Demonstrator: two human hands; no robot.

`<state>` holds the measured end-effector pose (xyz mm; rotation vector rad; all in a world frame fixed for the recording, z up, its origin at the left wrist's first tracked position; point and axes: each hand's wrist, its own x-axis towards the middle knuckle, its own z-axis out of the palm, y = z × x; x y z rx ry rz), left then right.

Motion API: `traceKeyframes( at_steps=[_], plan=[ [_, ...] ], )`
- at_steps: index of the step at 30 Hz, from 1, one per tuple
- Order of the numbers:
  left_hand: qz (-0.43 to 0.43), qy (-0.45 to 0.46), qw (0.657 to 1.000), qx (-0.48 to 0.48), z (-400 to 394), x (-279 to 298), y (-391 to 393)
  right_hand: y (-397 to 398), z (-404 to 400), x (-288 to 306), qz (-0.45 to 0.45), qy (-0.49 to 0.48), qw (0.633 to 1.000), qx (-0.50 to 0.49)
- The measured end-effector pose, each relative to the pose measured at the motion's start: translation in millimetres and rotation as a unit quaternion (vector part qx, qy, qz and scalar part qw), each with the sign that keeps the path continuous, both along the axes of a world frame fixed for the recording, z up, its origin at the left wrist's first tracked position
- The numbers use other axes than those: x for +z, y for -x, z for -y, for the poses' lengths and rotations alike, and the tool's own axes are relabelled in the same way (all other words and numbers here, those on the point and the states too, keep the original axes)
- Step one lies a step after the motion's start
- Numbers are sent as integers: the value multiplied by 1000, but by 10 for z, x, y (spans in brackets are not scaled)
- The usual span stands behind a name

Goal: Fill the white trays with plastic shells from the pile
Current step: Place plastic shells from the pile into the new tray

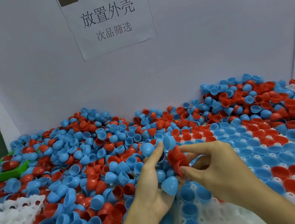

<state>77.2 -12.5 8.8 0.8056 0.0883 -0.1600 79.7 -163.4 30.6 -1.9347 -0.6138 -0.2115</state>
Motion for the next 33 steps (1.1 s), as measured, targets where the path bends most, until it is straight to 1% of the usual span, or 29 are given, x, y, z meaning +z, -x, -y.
traceKeyframes(
  at_steps=[2, 6, 9, 11, 15, 19, 23, 27, 33],
  plan=[
    [2, -1, 1000, 2, 10, 11, 4, 3, 5, 7, -15, 0, 1000, 13],
    [-5, -16, 999, 34, -9, 23, -10, -16, 66, 32, -15, 11, 1000, 1],
    [-10, -18, 999, 49, -38, 24, -19, -14, 133, 104, -9, 74, 997, -11],
    [-14, -10, 999, 52, -53, 27, -21, -2, 186, 180, -16, 147, 989, -4],
    [-22, -22, 998, 63, -75, 9, -43, 66, 300, 327, -31, 308, 951, 1],
    [-14, -25, 998, 64, -82, 29, -36, 281, 314, 370, -55, 399, 915, 0],
    [-2, -18, 998, 65, -95, 43, -28, 412, 200, 276, -60, 482, 874, 18],
    [0, -31, 997, 67, -105, 43, -27, 437, 53, 144, -42, 526, 849, 7],
    [-2, -37, 997, 74, -102, 6, -53, 394, 59, 137, -39, 535, 844, 1]
  ],
)
